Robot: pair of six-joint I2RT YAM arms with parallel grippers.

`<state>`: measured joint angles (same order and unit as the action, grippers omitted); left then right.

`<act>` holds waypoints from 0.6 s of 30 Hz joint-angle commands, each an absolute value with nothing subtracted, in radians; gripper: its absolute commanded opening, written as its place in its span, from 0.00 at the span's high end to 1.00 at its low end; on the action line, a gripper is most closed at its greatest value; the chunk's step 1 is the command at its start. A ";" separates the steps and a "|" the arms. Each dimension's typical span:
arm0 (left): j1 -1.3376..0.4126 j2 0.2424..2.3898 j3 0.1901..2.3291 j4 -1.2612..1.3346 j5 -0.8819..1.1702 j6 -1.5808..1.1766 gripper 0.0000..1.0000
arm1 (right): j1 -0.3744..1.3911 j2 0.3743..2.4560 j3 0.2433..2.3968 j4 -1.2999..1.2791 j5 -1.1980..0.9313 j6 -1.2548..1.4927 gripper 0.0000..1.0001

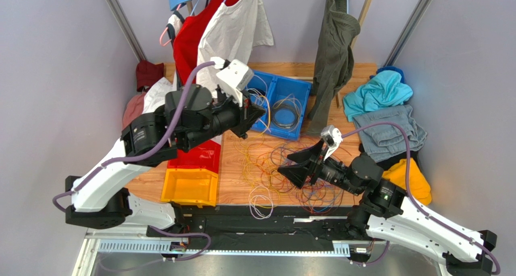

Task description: Untangle the cables

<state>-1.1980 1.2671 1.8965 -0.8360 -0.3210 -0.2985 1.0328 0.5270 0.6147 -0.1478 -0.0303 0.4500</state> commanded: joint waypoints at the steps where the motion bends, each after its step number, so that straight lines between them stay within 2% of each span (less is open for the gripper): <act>1: -1.201 1.322 1.960 -0.903 -0.328 -0.245 1.00 | 1.035 0.499 0.609 0.032 -0.118 0.414 0.28; 6: -1.201 1.338 1.957 -0.887 -0.324 -0.247 1.00 | 1.038 0.543 0.597 0.074 -0.167 0.425 0.27; 18: -1.203 1.339 1.944 -0.865 -0.301 -0.259 1.00 | 1.055 0.764 0.545 0.290 -0.060 0.434 0.28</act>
